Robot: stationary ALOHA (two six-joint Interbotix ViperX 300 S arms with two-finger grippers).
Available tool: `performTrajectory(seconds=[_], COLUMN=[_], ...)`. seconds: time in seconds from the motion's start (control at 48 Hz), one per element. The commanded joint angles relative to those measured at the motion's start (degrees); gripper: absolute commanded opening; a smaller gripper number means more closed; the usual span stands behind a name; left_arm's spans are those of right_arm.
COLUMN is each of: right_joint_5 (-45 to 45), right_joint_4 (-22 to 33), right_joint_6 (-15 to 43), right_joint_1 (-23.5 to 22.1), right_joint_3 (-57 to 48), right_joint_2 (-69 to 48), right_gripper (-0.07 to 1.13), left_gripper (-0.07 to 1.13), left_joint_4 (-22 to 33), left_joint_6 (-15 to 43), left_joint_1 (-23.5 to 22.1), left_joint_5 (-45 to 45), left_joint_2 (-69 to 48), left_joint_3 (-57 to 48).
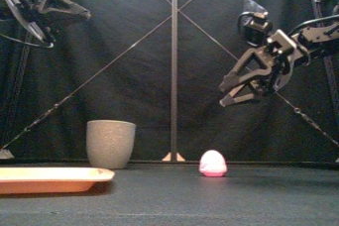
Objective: Pick the pink ball then place it on the pink plate
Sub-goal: Pick the pink ball
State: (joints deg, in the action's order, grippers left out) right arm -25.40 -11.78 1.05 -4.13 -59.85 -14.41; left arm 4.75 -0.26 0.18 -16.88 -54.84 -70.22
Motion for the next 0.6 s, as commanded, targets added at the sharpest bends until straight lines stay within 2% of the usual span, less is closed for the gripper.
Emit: performTrajectory(seconds=[0.021,0.375,0.604], right_joint_5=[-0.26,3.87,8.17], right_joint_4=[1.41,6.15,6.33], right_joint_6=[0.00,0.09,0.18], right_joint_1=[-0.44,-1.05,-2.29], right_joint_3=[3.08,10.37,12.83], right_joint_2=[4.83,18.37,22.24], right_gripper=[0.99,0.99,0.98], left_gripper=[0.00,0.00,0.00], left_joint_4=[0.18,-0.53,-1.49], left_joint_6=[0.00,0.26,0.35], left_joint_1=[-0.26,-0.26,-0.18], left_joint_5=[-0.53,-0.88,-1.41], left_joint_2=[0.26,0.26,0.26], left_joint_3=[0.70,0.97,1.05])
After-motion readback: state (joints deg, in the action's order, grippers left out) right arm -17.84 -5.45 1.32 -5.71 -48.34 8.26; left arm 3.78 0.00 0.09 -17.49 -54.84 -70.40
